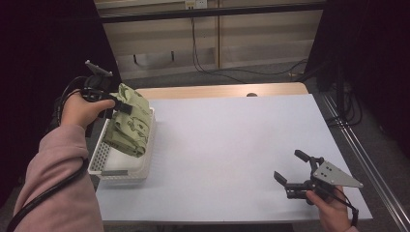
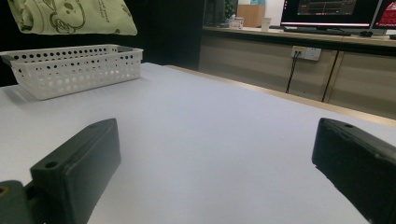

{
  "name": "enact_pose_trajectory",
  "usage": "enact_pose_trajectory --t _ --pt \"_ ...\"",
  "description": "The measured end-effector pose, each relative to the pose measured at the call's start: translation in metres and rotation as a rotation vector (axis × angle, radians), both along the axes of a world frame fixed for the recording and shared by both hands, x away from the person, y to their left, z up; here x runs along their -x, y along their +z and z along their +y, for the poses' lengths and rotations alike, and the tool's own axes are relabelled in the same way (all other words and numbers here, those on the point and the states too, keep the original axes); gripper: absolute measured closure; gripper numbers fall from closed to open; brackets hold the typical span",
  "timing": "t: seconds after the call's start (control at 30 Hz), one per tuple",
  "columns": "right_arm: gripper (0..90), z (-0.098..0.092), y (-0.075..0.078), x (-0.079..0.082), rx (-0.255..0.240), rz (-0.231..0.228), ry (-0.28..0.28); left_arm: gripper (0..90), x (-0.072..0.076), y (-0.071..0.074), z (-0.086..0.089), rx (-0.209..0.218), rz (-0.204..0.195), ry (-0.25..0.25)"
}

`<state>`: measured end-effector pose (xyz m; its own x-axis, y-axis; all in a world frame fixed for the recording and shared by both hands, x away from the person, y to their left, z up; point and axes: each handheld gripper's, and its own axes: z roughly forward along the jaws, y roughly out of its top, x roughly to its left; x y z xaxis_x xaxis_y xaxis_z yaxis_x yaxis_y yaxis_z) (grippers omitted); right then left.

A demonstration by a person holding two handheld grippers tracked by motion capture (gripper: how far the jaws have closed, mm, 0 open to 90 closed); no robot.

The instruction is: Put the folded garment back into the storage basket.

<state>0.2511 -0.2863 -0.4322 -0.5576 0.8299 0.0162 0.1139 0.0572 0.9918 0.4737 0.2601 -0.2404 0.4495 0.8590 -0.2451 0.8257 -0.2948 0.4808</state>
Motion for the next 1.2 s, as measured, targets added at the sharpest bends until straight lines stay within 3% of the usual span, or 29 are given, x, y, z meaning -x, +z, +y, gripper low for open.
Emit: enact_pose_trajectory --t 0.5,1.2 --pt "0.8 0.0 0.0 0.0 0.001 -0.002 0.001 77.3 -0.001 -0.013 0.005 -0.012 0.02 0.004" --pt "0.8 0.0 0.0 0.0 0.005 -0.001 -0.003 77.2 -0.003 -0.023 0.01 -0.031 0.013 0.011"
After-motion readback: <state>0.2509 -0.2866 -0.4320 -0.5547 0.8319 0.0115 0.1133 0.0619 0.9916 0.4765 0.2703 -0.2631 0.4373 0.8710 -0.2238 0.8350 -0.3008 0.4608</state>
